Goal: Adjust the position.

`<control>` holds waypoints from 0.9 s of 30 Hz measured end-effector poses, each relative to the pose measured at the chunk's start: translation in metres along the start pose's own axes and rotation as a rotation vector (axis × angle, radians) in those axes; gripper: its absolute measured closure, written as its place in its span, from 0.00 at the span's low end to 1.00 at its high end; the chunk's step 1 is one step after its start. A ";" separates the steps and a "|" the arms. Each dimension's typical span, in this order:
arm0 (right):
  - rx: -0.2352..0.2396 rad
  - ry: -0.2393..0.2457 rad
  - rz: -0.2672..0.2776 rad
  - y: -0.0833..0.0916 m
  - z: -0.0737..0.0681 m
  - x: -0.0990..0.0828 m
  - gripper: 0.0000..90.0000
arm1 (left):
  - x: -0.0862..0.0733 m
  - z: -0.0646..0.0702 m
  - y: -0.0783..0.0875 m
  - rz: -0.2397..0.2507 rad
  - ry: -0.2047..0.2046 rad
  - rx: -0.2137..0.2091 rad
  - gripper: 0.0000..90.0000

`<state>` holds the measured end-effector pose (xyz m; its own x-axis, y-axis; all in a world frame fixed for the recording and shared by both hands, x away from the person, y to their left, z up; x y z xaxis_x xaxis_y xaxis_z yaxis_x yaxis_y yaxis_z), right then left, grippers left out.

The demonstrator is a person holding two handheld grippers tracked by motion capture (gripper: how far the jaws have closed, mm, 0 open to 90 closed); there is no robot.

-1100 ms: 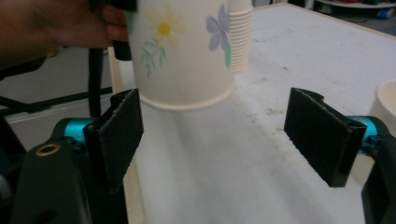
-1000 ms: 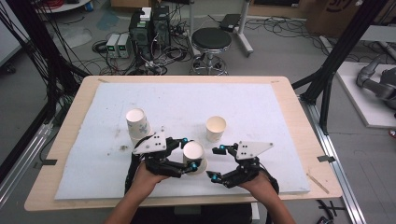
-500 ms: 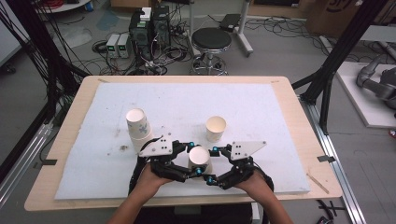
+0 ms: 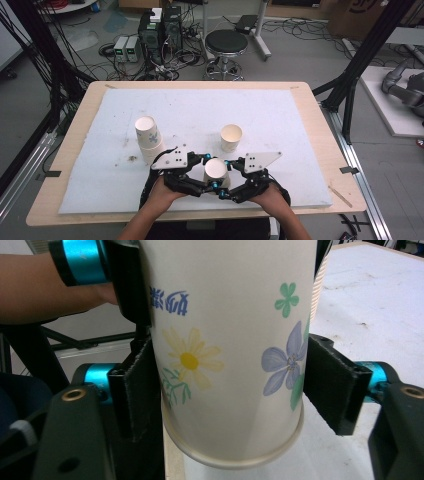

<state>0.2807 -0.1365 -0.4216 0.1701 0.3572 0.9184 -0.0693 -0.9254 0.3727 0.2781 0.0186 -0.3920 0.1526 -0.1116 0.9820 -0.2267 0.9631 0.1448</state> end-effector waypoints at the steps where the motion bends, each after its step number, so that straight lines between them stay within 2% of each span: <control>1: 0.002 -0.001 -0.005 0.000 -0.001 0.000 0.34 | 0.000 0.000 0.000 -0.001 -0.001 0.000 0.39; 5: 0.001 0.018 -0.019 0.001 -0.001 0.002 0.37 | 0.000 0.001 0.000 -0.002 -0.003 0.002 0.39; 8: 0.005 0.027 -0.026 0.002 -0.002 0.002 0.38 | 0.000 0.002 0.000 -0.009 -0.020 0.002 0.37; 11: 0.004 0.034 -0.031 0.005 -0.002 0.002 0.38 | 0.000 0.002 0.000 -0.029 -0.002 0.018 0.20; 12: -0.002 0.035 -0.029 0.007 -0.001 0.002 0.38 | 0.001 0.001 0.001 -0.031 -0.003 0.019 0.18; 17: -0.032 0.040 -0.037 0.016 0.002 0.002 0.39 | 0.004 -0.003 0.010 -0.056 0.012 0.019 0.18; 22: -0.085 0.079 -0.099 0.023 0.005 0.004 0.39 | 0.008 -0.006 0.016 -0.099 0.007 0.021 0.18; 27: -0.088 0.083 -0.126 0.029 0.008 0.006 0.39 | 0.012 -0.007 0.016 -0.126 -0.006 0.028 0.18</control>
<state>0.2878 -0.1621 -0.4062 0.1013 0.4819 0.8704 -0.1389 -0.8594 0.4920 0.2834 0.0344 -0.3788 0.1761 -0.2325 0.9565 -0.2325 0.9344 0.2700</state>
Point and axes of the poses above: each handheld gripper's, and its own axes: y roughly backward along the jaws, x roughly out of its top, z roughly to its right, the point moved 5 cm from there along -y, roughly forward along the jaws, and after that the axes turned 3 degrees about x, right-handed, at the moved point
